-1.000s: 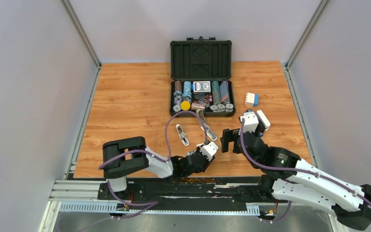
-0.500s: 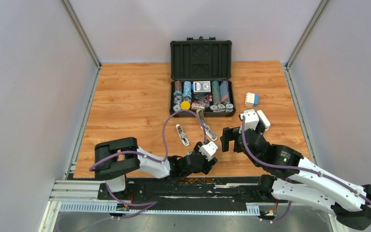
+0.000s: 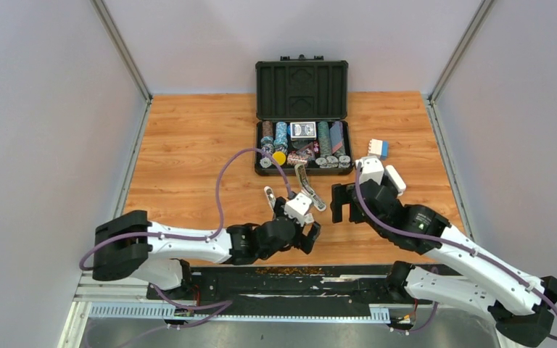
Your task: Load the staples into the stapler
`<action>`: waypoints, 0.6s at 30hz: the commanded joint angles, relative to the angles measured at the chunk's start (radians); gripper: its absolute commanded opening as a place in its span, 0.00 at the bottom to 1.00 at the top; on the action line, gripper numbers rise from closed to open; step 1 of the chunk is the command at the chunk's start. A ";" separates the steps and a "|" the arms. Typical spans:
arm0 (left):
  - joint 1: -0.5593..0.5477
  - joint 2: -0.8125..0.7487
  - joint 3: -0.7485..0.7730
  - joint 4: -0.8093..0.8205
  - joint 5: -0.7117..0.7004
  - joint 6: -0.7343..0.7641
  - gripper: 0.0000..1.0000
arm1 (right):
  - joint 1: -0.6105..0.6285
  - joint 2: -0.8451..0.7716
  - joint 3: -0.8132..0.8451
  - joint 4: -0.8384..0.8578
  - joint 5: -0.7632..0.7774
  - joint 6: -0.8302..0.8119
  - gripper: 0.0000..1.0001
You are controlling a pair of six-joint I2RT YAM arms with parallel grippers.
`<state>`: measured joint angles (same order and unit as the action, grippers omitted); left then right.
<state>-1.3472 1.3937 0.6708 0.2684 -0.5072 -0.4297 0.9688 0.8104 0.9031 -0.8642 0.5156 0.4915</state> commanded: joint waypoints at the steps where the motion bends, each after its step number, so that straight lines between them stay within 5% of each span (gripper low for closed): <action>1: 0.068 -0.114 0.002 -0.187 -0.024 -0.149 1.00 | -0.112 0.018 0.038 -0.023 -0.137 -0.038 1.00; 18: 0.383 -0.553 0.041 -0.714 0.101 -0.278 1.00 | -0.205 0.291 0.037 0.022 -0.384 -0.204 0.99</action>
<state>-1.0019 0.9192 0.6544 -0.2798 -0.4232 -0.6857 0.7689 1.0550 0.9043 -0.8761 0.2012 0.3489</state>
